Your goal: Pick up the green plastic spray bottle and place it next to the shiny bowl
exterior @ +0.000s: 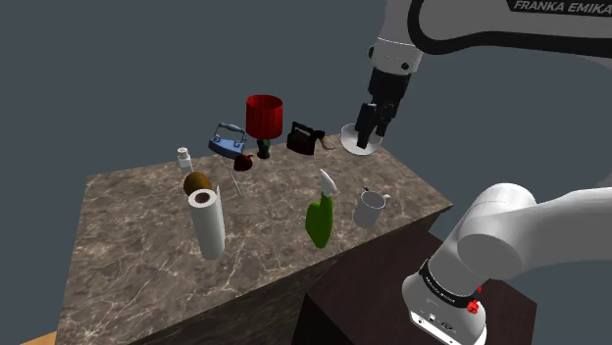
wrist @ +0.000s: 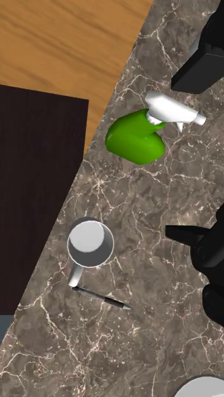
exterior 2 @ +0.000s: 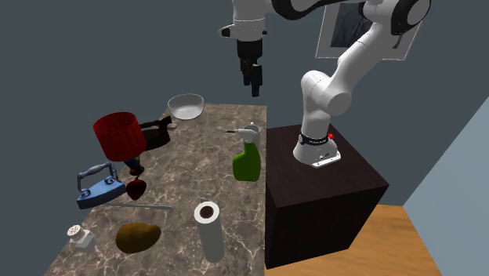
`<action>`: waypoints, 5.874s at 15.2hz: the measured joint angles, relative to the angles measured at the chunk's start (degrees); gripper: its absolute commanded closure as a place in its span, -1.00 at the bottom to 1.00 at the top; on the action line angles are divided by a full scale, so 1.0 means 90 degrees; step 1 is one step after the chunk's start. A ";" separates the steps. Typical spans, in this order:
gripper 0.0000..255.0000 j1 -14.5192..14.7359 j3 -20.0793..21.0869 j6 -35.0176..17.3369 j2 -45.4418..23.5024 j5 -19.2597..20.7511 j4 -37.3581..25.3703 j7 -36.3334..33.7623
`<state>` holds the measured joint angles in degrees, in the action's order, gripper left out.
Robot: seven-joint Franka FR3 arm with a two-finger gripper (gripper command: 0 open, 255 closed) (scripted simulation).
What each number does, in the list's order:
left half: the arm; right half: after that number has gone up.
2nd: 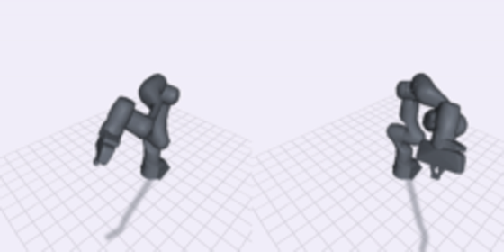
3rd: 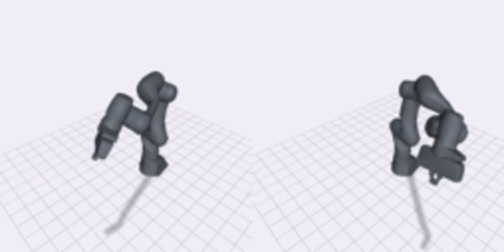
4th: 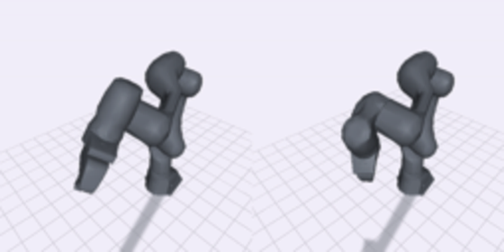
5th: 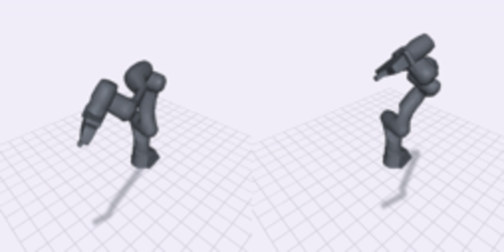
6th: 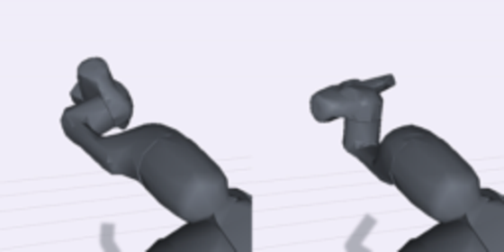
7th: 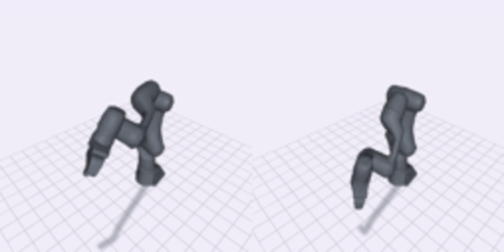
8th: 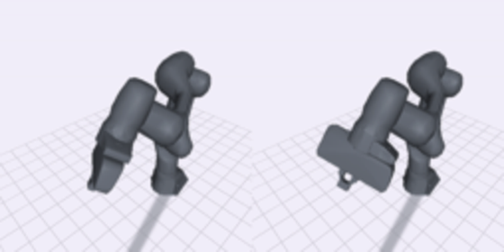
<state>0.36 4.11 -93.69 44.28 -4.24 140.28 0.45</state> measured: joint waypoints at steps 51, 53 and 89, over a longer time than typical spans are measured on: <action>1.00 -0.0135 0.0745 -0.0830 -0.4554 -0.1053 -0.0921 -0.2446; 1.00 -0.0141 0.0737 -0.0666 -0.4454 -0.1055 -0.0984 -0.2462; 1.00 -0.0199 0.0586 0.2377 -0.3720 -0.1100 -0.3334 -0.2955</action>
<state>-1.44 9.39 -72.30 10.80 -14.15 110.27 -26.14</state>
